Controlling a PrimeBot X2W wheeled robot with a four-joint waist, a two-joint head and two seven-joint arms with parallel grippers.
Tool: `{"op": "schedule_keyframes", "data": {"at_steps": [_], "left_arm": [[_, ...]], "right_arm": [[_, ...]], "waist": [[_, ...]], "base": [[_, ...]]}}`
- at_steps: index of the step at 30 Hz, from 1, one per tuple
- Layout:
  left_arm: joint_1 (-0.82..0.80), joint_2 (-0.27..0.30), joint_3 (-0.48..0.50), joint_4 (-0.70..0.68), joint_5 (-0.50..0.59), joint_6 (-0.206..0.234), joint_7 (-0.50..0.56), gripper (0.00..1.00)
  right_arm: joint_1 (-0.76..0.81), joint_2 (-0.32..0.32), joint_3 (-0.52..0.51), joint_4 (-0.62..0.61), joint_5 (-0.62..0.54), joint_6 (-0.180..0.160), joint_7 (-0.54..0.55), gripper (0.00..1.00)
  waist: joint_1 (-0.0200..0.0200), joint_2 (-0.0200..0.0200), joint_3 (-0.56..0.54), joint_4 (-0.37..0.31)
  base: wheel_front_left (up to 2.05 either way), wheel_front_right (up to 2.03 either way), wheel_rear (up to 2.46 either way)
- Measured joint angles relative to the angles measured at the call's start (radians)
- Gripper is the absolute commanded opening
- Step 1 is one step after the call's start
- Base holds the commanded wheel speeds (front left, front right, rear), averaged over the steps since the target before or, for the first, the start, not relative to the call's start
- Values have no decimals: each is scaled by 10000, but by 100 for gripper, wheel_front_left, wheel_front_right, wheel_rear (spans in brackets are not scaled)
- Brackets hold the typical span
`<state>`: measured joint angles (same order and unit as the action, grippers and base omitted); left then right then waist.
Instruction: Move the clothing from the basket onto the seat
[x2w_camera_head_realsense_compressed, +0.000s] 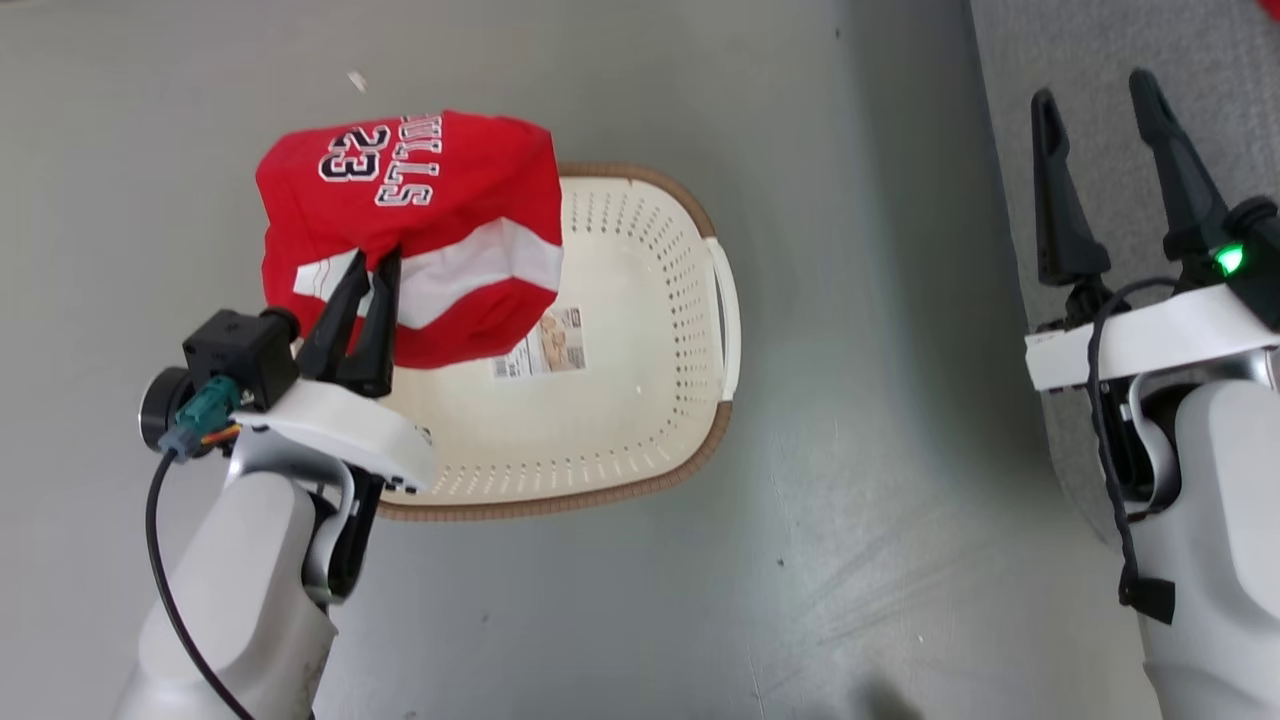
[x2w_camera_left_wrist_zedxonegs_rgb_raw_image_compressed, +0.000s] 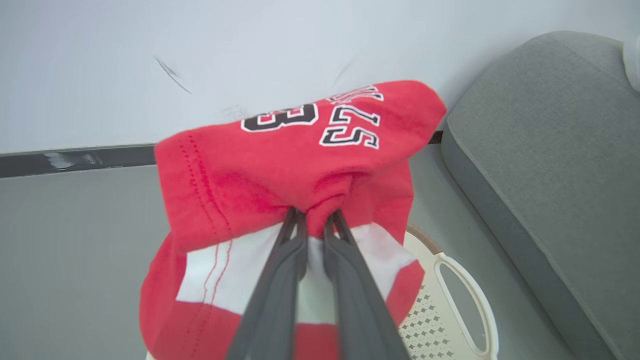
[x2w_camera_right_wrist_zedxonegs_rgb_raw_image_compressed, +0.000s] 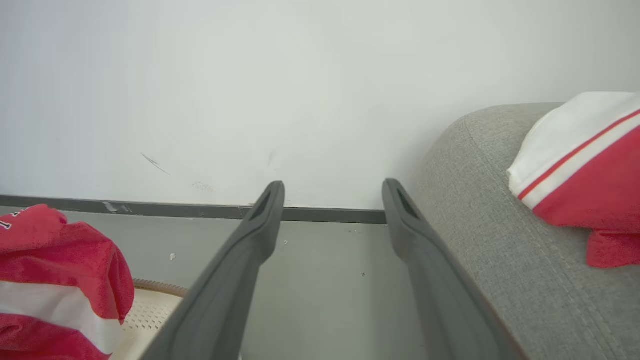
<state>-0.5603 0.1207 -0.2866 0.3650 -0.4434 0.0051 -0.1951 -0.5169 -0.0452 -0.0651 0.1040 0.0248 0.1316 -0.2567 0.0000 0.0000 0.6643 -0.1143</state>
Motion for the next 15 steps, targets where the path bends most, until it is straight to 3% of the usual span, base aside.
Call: {"op": "schedule_keyframes", "data": {"at_steps": [15], "left_arm": [[1544,-10,58,-899,-337,52,2,0]], "right_arm": [[1505,4,-127,456,-263,0,2,100]], "waist": [[1,0,-2191,540]], "base": [[0,0,0]]}}
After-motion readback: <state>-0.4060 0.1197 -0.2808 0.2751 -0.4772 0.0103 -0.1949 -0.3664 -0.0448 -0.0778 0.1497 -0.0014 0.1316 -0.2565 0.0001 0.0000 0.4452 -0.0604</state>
